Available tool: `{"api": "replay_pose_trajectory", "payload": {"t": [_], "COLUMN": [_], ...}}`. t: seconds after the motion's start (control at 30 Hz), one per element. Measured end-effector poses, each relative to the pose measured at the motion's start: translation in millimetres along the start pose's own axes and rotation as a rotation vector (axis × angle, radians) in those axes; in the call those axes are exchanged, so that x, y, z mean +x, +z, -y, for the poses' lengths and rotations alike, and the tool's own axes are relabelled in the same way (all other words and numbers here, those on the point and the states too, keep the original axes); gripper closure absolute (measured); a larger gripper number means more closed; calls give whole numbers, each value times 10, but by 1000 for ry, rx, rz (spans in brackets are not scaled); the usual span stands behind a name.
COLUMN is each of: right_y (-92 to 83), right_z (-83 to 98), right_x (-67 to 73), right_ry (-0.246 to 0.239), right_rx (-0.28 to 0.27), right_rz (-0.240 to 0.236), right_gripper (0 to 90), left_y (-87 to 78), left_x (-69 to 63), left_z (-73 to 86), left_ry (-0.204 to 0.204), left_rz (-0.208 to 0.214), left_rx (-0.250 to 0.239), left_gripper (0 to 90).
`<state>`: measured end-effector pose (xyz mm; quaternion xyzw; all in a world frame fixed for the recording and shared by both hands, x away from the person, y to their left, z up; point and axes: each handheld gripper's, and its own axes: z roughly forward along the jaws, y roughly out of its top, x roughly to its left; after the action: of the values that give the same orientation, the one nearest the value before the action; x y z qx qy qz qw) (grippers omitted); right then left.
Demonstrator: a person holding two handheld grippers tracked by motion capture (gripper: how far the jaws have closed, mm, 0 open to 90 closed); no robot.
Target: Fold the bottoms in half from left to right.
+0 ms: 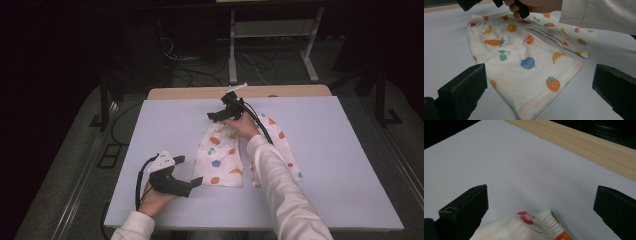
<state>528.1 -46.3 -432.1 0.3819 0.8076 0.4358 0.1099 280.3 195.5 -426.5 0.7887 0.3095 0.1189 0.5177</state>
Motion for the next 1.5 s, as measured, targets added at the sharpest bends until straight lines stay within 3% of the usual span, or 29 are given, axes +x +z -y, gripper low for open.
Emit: {"api": "replay_pose_trajectory", "payload": {"t": [0.13, 0.3, 0.5, 0.67, 1.13, 1.33, 1.5], "right_y": [29, 57, 86, 94, 27, 20, 52], "right_z": [3, 0, 8, 22, -11, -12, 4], "right_x": [7, 30, 36, 26, 18, -1, -15], "right_ry": [20, 38, 54, 48, 89, 124, 148], "right_rx": [9, 39, 58, 91, 132, 166, 175], "right_rz": [-1, 12, 35, 67, 46, 63, 64], "right_gripper": [133, 182, 343, 388, 650, 715, 704], "left_y": [-1, -3, -3, -4, -28, -24, -19], "left_x": [0, 4, 3, 5, 3, 9, 8], "left_z": [0, 0, -1, -1, 0, 2, 1], "left_ry": [0, -2, -2, -3, -9, -8, -7], "left_rz": [1, 1, 3, 4, 5, 3, 4], "left_rx": [0, -4, -4, -3, -11, -8, -6], "left_gripper": [0, 0, 0, 0, 0, 0, 0]}}
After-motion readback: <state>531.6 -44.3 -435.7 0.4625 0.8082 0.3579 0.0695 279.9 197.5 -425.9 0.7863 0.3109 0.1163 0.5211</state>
